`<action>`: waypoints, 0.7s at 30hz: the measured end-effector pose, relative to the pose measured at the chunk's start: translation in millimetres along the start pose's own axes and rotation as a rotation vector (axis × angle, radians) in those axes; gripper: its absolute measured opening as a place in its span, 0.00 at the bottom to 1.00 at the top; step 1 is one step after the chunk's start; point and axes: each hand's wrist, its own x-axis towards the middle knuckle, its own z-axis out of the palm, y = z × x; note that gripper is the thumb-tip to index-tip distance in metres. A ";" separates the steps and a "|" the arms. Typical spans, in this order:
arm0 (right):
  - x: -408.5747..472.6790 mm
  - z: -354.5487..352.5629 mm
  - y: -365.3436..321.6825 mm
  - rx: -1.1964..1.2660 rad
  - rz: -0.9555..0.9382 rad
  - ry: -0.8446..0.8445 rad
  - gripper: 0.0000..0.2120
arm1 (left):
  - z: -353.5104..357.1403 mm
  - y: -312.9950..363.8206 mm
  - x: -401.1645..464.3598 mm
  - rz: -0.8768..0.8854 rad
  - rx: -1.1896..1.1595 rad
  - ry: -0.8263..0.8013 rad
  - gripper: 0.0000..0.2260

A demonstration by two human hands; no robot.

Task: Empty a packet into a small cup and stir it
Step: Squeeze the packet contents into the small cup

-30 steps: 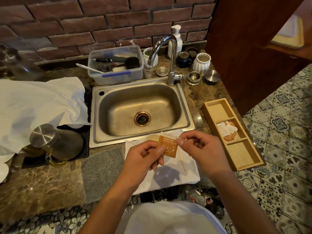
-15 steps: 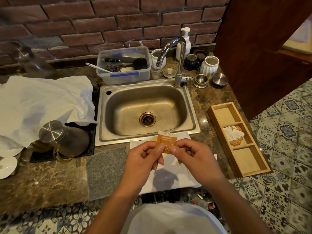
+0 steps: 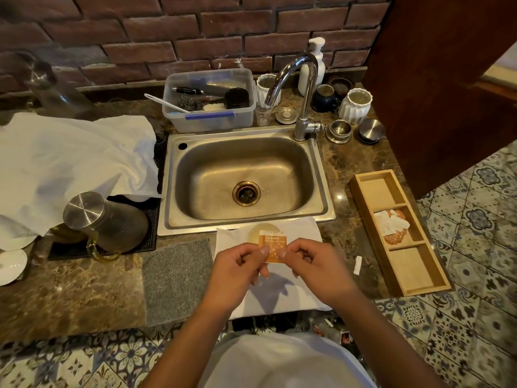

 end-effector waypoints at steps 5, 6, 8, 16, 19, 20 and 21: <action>9.2 5.6 11.6 -0.033 0.053 -0.007 0.09 | 0.1 -11.8 7.7 -0.040 0.020 0.014 0.10; 11.3 7.0 13.9 -0.040 0.060 -0.005 0.09 | -0.3 -14.1 9.6 -0.049 0.017 0.015 0.11; 15.3 9.4 18.2 -0.046 0.070 -0.014 0.10 | -1.1 -19.1 13.8 -0.071 0.006 0.020 0.11; 27.9 17.0 35.8 -0.066 0.103 -0.047 0.11 | -1.5 -34.1 21.4 -0.126 0.025 0.041 0.14; 31.8 20.0 43.2 -0.054 0.120 -0.057 0.12 | -1.9 -35.1 22.2 -0.144 0.039 0.040 0.14; 33.1 21.2 44.8 -0.050 0.130 -0.060 0.12 | -2.2 -35.4 22.4 -0.152 0.047 0.038 0.15; 34.4 22.3 46.4 -0.048 0.140 -0.065 0.12 | -2.7 -35.7 22.8 -0.162 0.053 0.037 0.15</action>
